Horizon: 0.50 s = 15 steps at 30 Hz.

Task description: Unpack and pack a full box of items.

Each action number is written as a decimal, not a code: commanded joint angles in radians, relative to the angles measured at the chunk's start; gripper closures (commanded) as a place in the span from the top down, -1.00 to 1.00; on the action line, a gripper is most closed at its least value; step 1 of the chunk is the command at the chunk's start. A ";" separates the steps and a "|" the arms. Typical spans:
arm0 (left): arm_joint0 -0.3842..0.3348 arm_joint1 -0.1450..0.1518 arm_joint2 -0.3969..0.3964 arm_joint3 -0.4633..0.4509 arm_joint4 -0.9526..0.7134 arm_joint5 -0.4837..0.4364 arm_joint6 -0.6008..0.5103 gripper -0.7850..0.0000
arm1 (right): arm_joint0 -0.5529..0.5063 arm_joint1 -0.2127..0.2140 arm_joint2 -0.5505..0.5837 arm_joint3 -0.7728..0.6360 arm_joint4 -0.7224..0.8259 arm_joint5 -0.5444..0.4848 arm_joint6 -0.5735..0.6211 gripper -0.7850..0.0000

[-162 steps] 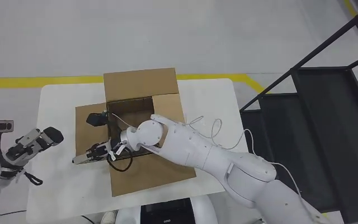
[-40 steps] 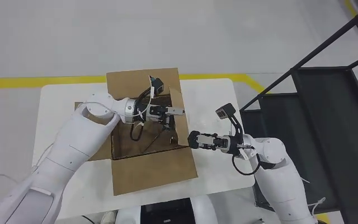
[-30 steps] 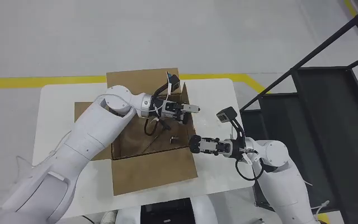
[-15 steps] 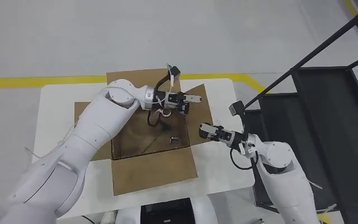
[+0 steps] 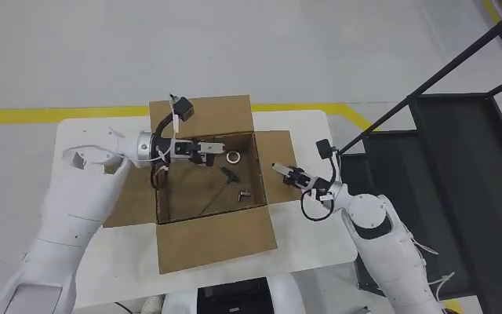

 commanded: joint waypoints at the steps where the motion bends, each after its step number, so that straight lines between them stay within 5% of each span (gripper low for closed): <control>1: 0.102 0.028 -0.105 -0.118 0.012 0.034 -0.015 1.00 | 0.017 -0.002 -0.025 0.020 -0.001 0.000 0.003 1.00; 8: 0.382 0.083 -0.392 -0.321 0.005 0.047 -0.005 1.00 | 0.032 -0.002 -0.055 0.034 -0.014 0.007 -0.001 1.00; 15: 0.536 0.103 -0.570 -0.307 -0.061 0.026 0.036 1.00 | 0.051 0.001 -0.066 0.026 -0.028 0.013 -0.004 1.00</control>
